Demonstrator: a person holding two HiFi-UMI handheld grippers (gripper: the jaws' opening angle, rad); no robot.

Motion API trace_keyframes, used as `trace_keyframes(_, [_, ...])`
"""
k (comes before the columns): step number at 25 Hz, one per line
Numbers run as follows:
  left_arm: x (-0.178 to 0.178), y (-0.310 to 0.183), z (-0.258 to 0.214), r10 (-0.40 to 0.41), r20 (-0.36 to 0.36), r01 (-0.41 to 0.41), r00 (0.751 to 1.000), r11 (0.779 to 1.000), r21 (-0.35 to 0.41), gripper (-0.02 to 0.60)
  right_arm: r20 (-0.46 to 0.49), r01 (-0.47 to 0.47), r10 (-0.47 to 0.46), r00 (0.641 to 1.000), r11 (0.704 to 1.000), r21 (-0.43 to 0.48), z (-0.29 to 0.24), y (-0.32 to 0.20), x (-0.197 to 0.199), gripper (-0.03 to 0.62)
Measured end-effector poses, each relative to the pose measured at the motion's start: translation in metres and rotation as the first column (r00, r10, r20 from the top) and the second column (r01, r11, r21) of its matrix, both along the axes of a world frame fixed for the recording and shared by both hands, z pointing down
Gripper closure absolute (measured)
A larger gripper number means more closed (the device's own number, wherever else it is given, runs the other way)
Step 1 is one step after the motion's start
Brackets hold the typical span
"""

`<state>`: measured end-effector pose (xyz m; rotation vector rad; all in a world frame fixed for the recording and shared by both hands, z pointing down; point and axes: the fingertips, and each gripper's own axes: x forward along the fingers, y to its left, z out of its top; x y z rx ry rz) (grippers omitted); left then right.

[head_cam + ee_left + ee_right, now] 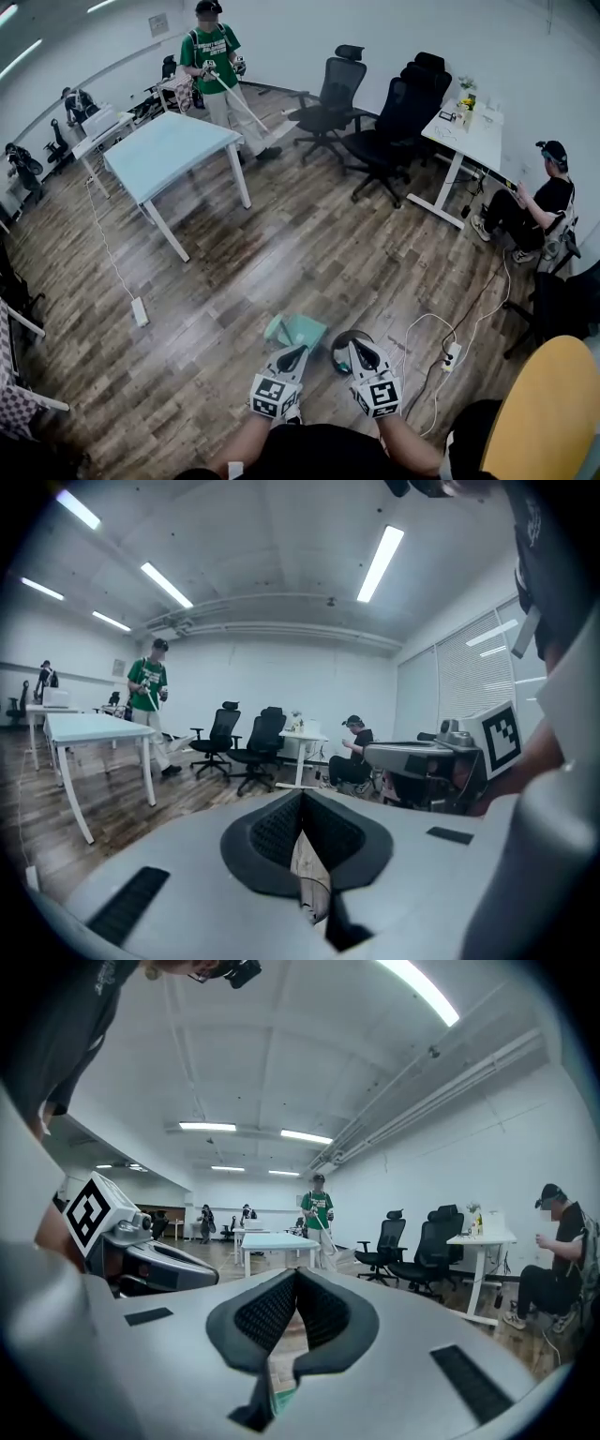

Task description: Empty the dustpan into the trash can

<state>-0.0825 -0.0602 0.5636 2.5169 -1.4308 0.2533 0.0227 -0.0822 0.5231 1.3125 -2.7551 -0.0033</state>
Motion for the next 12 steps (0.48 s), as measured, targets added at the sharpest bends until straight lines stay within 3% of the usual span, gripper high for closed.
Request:
trace_keyframes(5, [0.003,0.013,-0.014,-0.017,0.005,0.017,1.000,1.000,0.011,0.558,-0.046,0.042,-0.039,0.998,0.995,0.085,-0.027,0.019,-0.003,0.571])
trace_keyframes(12, [0.004,0.022,-0.028,-0.068,0.007,0.067,0.998,0.997,0.042,0.557,-0.039,0.014,-0.010,0.999,0.995,0.101,-0.031,0.030,0.016,0.571])
